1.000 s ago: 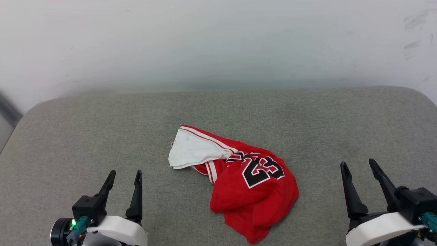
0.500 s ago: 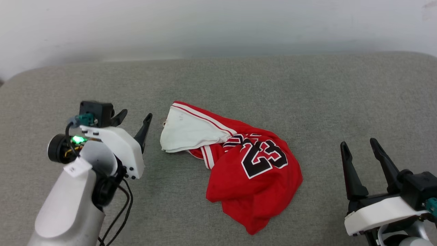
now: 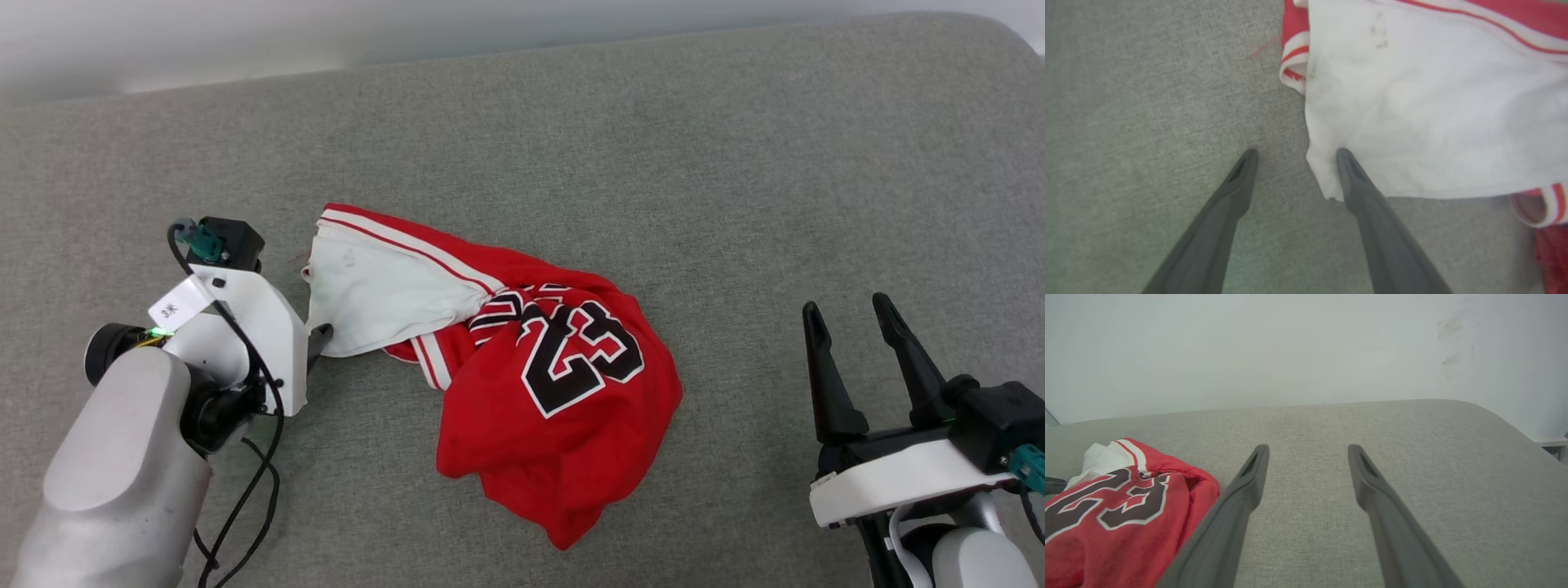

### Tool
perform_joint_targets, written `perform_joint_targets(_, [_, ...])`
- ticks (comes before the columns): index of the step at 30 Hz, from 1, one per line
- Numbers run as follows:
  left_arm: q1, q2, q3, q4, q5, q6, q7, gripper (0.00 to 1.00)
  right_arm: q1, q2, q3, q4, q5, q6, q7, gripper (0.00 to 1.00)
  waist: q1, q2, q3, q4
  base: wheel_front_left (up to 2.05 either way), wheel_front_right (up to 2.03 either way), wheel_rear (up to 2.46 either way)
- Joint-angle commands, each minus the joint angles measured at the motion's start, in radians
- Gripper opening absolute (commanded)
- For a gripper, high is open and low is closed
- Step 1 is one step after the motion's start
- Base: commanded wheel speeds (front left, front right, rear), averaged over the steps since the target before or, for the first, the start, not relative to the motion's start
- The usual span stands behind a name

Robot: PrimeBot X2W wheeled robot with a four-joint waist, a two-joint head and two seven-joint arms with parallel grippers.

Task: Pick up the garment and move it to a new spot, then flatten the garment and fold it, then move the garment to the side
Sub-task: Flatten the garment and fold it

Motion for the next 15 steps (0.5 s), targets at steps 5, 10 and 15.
perform_joint_targets(5, [0.009, 0.008, -0.068, 0.062, -0.019, -0.011, 0.118, 0.98, -0.025, 0.001, -0.001, 0.022, 0.007, 0.000, -0.021, 1.00, -0.0001, -0.0001, 0.028, -0.024, 0.00, 0.00, 0.00])
perform_joint_targets(10, [0.038, 0.000, -0.126, 0.072, -0.046, -0.017, 0.186, 0.00, -0.036, 0.001, -0.005, 0.035, 0.003, 0.000, -0.025, 1.00, -0.0001, -0.0001, 0.026, -0.022, 0.00, 0.00, 0.00])
perform_joint_targets(15, [0.017, 0.014, -0.133, 0.012, -0.029, -0.015, 0.086, 0.00, -0.031, 0.001, -0.013, 0.041, -0.002, 0.000, -0.020, 1.00, -0.0001, -0.0001, 0.004, -0.004, 0.00, 0.00, 0.00])
